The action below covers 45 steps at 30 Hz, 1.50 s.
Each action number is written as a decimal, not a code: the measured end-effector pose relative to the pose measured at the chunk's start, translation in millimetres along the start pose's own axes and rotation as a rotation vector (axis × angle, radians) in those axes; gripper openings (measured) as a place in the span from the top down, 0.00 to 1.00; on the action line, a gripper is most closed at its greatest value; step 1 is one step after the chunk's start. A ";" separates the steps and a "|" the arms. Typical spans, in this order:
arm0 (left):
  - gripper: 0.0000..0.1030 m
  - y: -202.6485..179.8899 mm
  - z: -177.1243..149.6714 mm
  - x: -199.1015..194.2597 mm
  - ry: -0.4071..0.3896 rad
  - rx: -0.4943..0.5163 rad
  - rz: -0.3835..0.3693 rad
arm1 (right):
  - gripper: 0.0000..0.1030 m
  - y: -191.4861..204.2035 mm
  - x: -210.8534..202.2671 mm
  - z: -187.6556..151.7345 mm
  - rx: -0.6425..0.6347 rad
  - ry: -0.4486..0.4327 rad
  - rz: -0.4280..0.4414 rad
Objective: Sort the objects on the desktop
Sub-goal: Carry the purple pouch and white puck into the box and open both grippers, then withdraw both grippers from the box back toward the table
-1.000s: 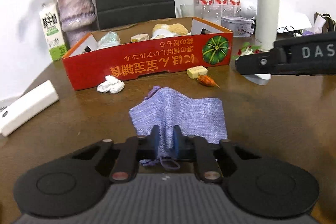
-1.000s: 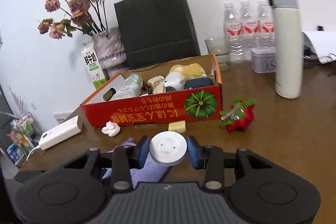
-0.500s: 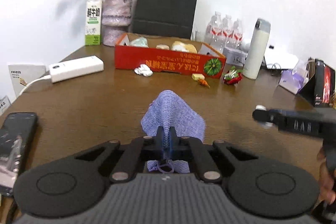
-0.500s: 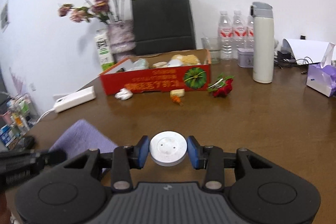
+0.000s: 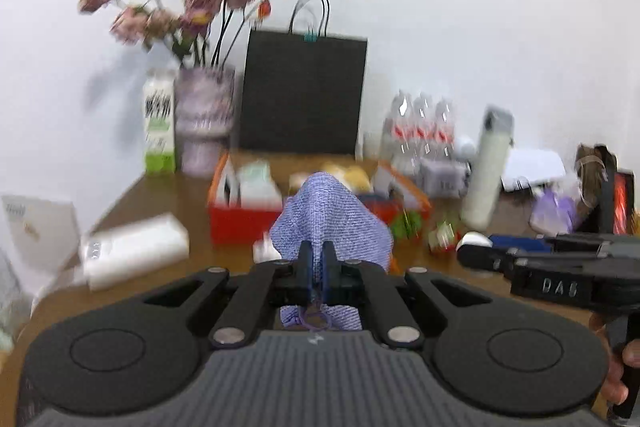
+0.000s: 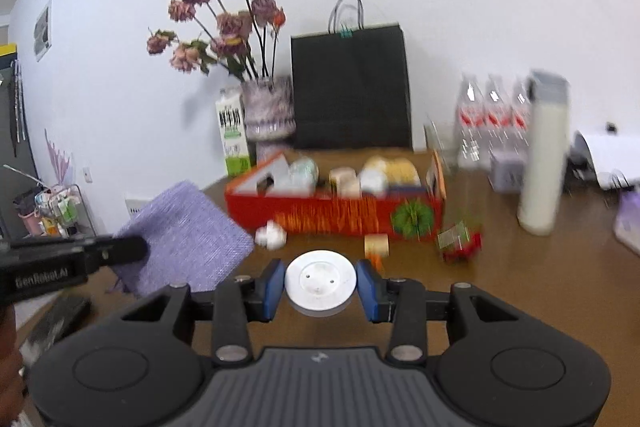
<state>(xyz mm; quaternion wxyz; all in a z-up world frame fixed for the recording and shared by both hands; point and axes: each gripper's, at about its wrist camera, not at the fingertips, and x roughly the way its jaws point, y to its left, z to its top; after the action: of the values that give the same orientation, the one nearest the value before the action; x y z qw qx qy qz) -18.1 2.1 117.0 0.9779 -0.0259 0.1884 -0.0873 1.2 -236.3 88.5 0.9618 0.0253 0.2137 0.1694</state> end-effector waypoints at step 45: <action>0.00 15.2 29.8 112.6 0.269 -0.052 0.047 | 0.17 -13.1 90.2 33.0 -0.111 0.114 -0.172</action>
<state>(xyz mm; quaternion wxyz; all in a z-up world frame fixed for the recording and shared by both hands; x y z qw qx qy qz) 98.4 -2.8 102.4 0.9446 -0.0350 0.3204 -0.0621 95.9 -217.5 80.5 0.9589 -0.0560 0.2599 0.0990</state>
